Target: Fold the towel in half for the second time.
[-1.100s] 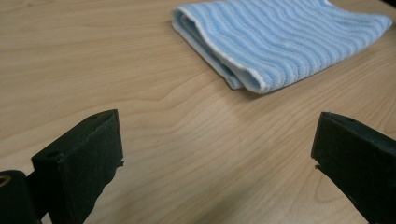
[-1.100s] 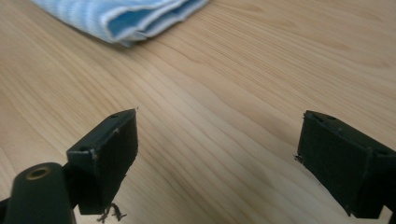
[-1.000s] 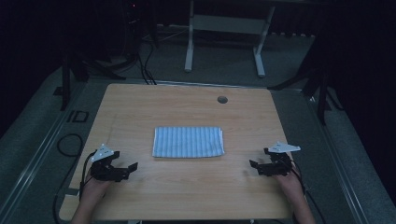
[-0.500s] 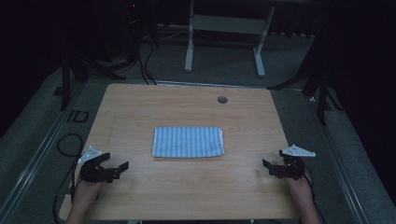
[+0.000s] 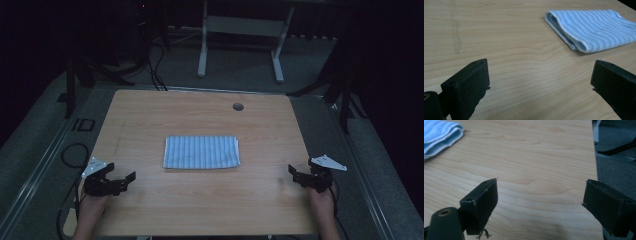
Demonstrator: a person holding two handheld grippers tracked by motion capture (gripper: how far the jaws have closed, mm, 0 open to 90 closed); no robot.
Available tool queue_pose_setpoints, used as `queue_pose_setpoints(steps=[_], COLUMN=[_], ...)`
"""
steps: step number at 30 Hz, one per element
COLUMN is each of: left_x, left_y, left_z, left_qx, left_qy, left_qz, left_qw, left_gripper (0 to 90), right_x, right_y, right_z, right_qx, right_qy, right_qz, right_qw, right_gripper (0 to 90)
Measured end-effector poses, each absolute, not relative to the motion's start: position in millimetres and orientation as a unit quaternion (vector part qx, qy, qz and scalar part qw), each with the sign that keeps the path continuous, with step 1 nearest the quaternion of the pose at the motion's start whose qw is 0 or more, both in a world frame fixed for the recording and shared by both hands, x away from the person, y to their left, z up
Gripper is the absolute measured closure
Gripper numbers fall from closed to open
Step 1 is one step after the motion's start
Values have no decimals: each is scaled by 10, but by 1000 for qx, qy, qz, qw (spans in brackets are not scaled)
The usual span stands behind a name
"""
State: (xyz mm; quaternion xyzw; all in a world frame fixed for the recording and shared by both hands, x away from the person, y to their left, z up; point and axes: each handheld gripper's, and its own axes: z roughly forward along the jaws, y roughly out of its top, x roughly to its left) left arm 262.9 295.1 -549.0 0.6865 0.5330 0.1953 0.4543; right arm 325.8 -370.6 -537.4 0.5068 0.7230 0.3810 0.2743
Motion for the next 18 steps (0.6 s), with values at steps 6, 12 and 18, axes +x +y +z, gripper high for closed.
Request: queue_pose_setpoints(steps=[6,12,18], left_x=[2605,2592,2593], left_y=[3010,3038,3055], left_z=[-5477,-5473,-5481], left_qx=[666,654,651], left_qy=[550,559,564], left_qz=[226,241,233], left_qw=[450,449,452], left_gripper=[19,19,19], right_x=[3271,3281,3288], right_y=[-3736,-3741,-3733], right_z=[-5360,-5362,-5368], right_qx=[519,522,524], right_qy=[711,708,710], right_qz=[382,381,375], right_qw=[283,286,285], right_gripper=[136,136,135])
